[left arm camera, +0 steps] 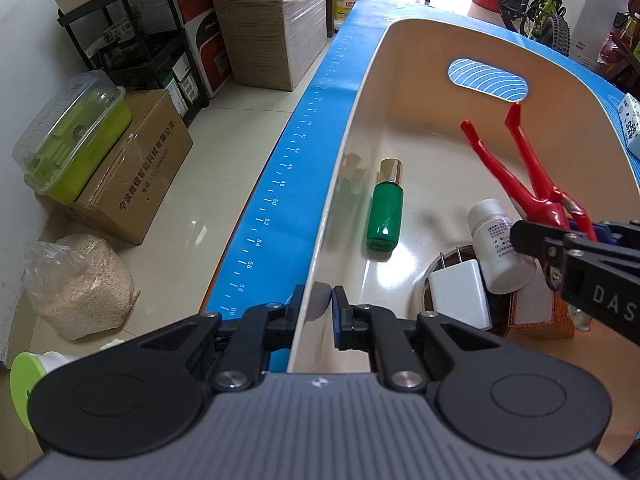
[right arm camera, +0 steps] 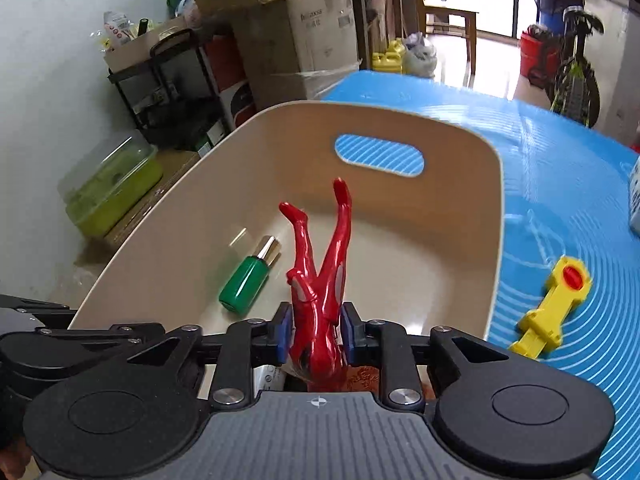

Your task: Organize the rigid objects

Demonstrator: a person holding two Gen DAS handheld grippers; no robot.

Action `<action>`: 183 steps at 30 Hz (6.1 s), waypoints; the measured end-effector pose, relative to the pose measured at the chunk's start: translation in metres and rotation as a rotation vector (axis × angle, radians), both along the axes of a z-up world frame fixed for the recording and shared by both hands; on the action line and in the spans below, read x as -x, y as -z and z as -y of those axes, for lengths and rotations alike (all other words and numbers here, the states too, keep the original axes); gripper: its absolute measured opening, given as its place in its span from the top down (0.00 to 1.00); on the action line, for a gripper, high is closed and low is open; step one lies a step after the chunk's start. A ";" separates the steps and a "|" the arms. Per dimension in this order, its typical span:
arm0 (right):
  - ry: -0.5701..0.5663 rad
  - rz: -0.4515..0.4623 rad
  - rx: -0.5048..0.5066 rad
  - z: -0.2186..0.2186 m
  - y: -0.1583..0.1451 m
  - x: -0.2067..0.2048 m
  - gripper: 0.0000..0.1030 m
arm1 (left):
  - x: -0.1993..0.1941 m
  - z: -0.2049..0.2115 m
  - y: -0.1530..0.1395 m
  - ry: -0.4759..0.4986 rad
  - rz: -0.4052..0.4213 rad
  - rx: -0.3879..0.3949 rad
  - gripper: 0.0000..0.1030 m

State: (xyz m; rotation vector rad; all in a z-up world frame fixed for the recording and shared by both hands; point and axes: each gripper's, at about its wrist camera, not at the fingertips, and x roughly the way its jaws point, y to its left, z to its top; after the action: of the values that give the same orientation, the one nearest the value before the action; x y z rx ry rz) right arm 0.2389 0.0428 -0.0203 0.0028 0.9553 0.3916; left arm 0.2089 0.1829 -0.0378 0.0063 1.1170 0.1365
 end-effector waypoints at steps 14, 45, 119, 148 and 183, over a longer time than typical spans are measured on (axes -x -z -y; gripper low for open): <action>0.059 0.142 -0.024 0.047 -0.049 -0.003 0.33 | 0.000 0.000 0.000 0.000 0.000 0.001 0.86; 0.440 0.027 0.134 0.162 0.088 -0.084 0.33 | -0.001 0.002 0.001 -0.001 -0.003 0.000 0.86; 0.025 0.157 -0.007 0.012 -0.047 0.029 0.05 | 0.002 0.005 -0.005 -0.015 -0.013 -0.046 0.59; 0.264 0.283 0.075 0.171 -0.128 0.149 0.02 | 0.109 0.127 -0.122 0.155 0.331 -0.110 0.28; 0.363 0.204 0.052 0.249 -0.076 0.274 0.02 | 0.233 0.205 -0.071 0.267 0.364 -0.062 0.28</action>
State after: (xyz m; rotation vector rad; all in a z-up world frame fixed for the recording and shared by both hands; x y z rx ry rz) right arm -0.0348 -0.2058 0.0553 0.0859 0.7437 0.0304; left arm -0.0238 -0.0220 0.0328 0.1785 0.7400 -0.0658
